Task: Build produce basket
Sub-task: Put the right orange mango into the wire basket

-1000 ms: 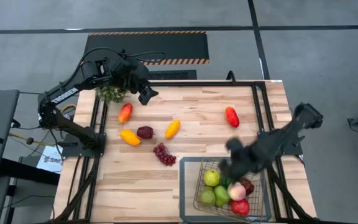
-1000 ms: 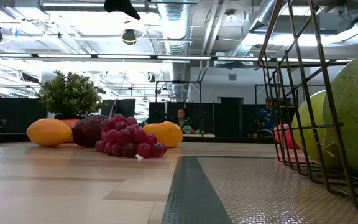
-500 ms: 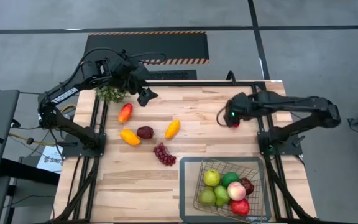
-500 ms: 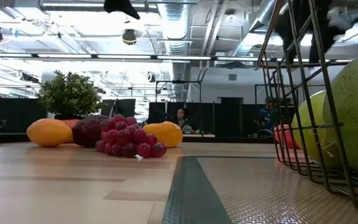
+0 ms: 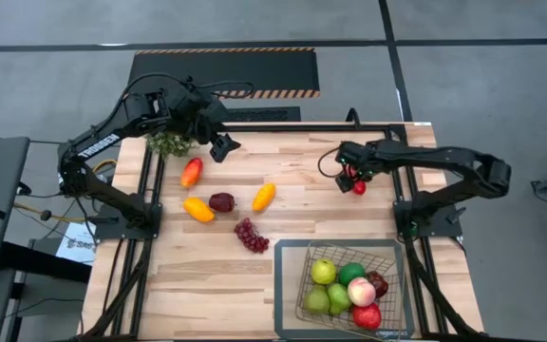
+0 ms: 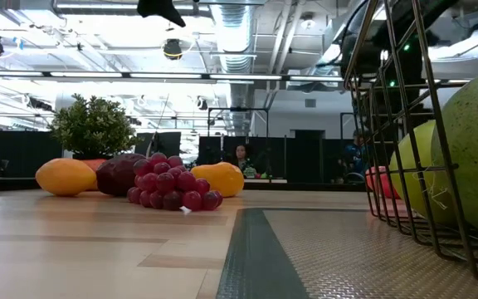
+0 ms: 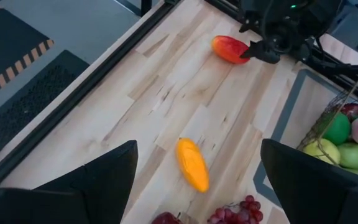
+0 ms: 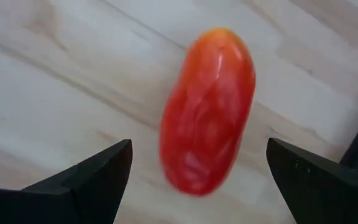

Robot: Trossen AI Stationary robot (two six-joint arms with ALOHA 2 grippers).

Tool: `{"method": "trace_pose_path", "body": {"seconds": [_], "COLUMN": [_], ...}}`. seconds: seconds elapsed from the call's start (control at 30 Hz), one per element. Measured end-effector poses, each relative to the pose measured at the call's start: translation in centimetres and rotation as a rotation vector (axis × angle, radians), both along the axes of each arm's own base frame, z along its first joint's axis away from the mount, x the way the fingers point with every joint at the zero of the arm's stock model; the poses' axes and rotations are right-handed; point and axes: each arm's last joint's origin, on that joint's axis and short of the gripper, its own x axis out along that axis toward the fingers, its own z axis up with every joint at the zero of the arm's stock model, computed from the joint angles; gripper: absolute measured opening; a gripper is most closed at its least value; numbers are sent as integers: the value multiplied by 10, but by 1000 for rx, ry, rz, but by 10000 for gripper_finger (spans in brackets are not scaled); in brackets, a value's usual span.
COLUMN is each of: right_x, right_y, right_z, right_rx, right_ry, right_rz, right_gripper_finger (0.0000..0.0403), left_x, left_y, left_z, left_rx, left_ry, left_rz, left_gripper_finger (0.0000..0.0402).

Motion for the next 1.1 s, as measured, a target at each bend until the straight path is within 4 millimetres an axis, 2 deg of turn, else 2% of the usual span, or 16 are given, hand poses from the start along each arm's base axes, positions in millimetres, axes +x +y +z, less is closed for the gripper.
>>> {"method": "trace_pose_path", "body": {"seconds": [0.17, 0.33, 0.63, 0.73, 0.87, 1.0, 1.1], "right_x": [7, 12, 11, 9, 6, 2, -4], "right_y": [-13, -15, -13, -14, -9, 4, 22], "right_z": [-12, -28, -24, -21, -10, 19, 44], "right_rx": [17, 90, 84, 79, 115, 156, 184], "right_ry": [9, 60, 43, 25, -37, -123, -213], "right_rz": [8, 26, 8, -7, -28, -34, -60], "right_gripper_finger": [388, 380, 292, 275, 273, 273, 272], "left_x": [0, 0, 0, -1, -1, -3, -4], "left_y": [0, 0, 1, 0, 0, 0, -1], "left_z": [0, 0, -1, -1, -1, -3, -4], "left_rx": [12, 11, 20, 20, 16, 8, 0], "left_ry": [5, 9, 15, 16, 27, 49, 67], "left_rz": [13, 14, 3, 3, 2, 2, 2], "left_gripper_finger": [328, 328, 328, 328, 328, 328, 328]}}
